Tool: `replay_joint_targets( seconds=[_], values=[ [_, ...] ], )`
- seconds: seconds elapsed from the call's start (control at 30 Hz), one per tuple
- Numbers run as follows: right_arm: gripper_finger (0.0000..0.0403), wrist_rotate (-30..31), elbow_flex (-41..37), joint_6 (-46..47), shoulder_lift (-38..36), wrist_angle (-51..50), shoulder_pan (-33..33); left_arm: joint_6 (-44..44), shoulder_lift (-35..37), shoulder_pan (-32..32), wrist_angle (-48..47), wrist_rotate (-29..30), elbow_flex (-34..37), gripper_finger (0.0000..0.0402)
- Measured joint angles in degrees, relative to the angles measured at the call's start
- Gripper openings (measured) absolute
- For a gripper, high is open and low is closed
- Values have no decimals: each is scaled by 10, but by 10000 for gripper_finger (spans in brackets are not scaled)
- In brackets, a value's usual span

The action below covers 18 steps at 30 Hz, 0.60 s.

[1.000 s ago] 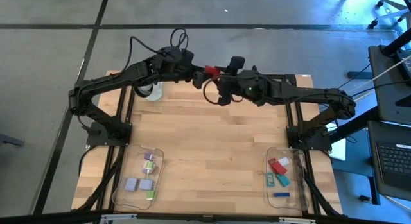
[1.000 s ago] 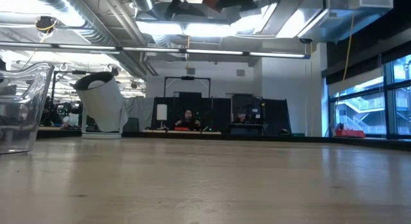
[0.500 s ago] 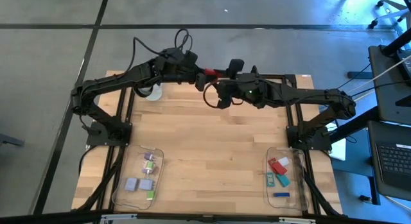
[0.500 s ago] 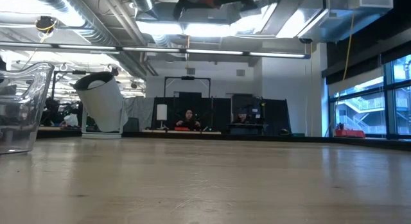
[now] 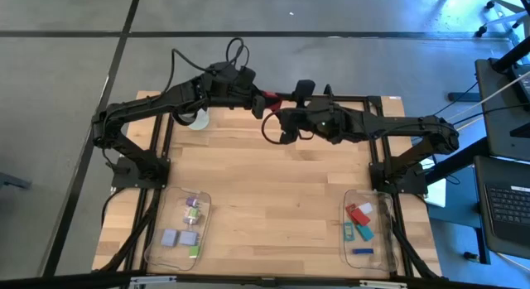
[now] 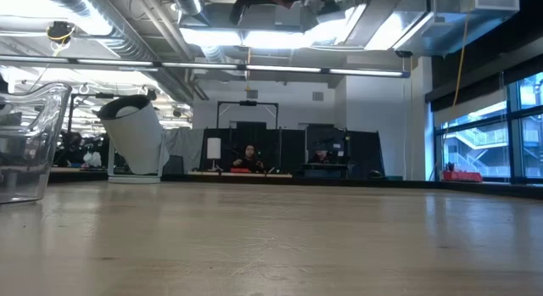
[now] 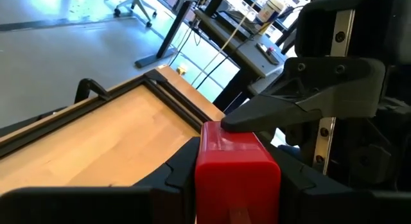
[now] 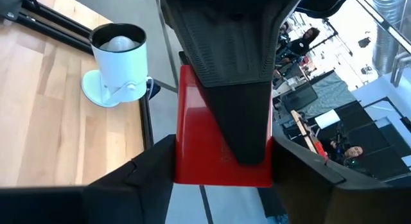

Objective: Pick & Place Office items
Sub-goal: Put the orange adapter into the left transparent bin

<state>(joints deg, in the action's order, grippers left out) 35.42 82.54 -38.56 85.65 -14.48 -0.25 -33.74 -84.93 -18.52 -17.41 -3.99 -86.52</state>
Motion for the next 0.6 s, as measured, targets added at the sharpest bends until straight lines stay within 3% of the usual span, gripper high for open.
replay_joint_targets(
  seconds=[0.43,0.6],
  values=[
    [321,-12,0,31,0,-9,6,9,0,21,3,-4,0,114],
    [341,38,0,67,0,-10,19,10,0,21,3,-3,0,114]
  ],
)
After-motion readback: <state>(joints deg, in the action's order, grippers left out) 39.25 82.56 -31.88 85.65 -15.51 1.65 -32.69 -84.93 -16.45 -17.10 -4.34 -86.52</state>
